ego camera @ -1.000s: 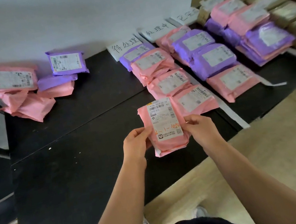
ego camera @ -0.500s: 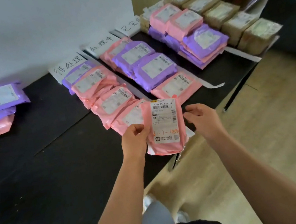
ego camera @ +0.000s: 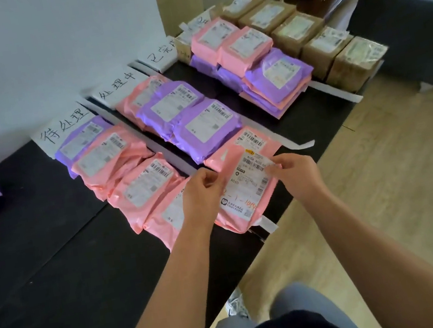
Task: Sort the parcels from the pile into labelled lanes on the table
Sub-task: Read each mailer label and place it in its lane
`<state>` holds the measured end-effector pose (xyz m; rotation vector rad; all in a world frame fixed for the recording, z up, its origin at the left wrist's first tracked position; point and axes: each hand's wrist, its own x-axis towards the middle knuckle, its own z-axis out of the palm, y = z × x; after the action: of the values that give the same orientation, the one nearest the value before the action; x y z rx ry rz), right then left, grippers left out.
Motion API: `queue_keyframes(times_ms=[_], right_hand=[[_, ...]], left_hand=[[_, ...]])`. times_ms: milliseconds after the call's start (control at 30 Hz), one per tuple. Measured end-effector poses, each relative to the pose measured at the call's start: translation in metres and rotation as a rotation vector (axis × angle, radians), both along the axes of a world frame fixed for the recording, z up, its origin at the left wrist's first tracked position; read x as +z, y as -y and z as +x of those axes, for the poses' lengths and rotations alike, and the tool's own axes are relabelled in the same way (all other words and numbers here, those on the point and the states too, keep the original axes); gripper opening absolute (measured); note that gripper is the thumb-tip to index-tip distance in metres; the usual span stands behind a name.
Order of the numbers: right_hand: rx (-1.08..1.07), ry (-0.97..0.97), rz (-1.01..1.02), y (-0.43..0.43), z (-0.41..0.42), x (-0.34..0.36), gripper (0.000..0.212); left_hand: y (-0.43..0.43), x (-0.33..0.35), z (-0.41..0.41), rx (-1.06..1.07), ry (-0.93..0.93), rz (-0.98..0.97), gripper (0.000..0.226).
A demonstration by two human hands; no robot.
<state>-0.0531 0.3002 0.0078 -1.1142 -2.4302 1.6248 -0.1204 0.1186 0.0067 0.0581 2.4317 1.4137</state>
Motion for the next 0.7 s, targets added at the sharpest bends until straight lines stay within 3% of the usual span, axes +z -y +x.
queue_keyframes(times_ms=[67, 267, 467, 533, 633, 700], right_hand=[[-0.024, 0.023, -0.008, -0.006, -0.004, -0.003, 0.006], [-0.041, 0.038, -0.049, -0.030, -0.035, -0.002, 0.015], [-0.149, 0.086, -0.161, -0.076, -0.072, -0.022, 0.016], [-0.121, 0.106, -0.176, -0.090, -0.085, -0.030, 0.015], [-0.039, 0.155, -0.161, -0.103, -0.102, -0.040, 0.002], [0.038, 0.190, -0.121, -0.107, -0.110, -0.047, 0.008]], left_hand=[[-0.006, -0.001, -0.006, 0.014, 0.003, 0.012, 0.014], [-0.030, -0.010, -0.023, 0.139, 0.031, -0.013, 0.013], [-0.054, -0.026, -0.029, 0.458, 0.116, -0.013, 0.054], [-0.066, -0.029, -0.030, 0.481, 0.185, -0.009, 0.046], [-0.084, -0.032, -0.034, 0.452, 0.172, -0.017, 0.015], [-0.091, -0.037, -0.037, 0.453, 0.157, -0.035, 0.019]])
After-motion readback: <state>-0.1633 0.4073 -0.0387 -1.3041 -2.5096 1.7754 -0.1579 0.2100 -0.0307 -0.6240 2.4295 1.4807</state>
